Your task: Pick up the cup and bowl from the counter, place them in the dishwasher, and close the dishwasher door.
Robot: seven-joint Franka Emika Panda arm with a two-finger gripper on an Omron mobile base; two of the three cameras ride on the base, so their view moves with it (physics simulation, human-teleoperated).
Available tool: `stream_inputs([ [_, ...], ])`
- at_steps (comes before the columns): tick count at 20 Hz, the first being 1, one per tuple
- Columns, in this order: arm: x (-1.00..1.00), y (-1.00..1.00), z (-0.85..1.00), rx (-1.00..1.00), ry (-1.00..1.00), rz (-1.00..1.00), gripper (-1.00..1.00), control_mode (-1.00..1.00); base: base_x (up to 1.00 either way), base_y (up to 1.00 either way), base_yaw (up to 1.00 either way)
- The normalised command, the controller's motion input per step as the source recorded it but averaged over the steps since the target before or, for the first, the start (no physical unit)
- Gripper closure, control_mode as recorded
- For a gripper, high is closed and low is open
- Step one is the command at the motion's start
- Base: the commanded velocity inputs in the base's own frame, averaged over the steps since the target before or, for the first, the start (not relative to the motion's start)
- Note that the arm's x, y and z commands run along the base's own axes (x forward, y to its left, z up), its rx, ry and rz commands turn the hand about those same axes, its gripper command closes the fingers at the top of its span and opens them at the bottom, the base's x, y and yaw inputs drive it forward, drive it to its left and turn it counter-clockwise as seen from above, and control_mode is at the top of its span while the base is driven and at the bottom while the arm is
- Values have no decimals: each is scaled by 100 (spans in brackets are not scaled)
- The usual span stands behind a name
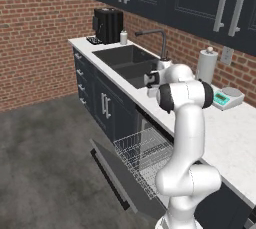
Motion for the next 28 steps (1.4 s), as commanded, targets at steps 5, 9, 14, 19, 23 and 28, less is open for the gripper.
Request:
stream_inputs([
  [5, -37, 64, 3, 1, -9, 5, 100, -100, 0, 0, 0],
  [9, -95, 98, 17, 1, 1, 9, 100, -100, 0, 0, 0],
  [14, -98, 74, 13, 0, 13, 11, 100, -100, 0, 0, 0],
  [19, -97, 13, -51, 0, -9, 7, 100, -100, 0, 0, 0],
  [23, -48, 20, -65, 2, 0, 0, 100, -100, 0, 0, 0],
  [28, -7, 25, -75, 13, 0, 0, 100, -100, 0, 0, 0],
])
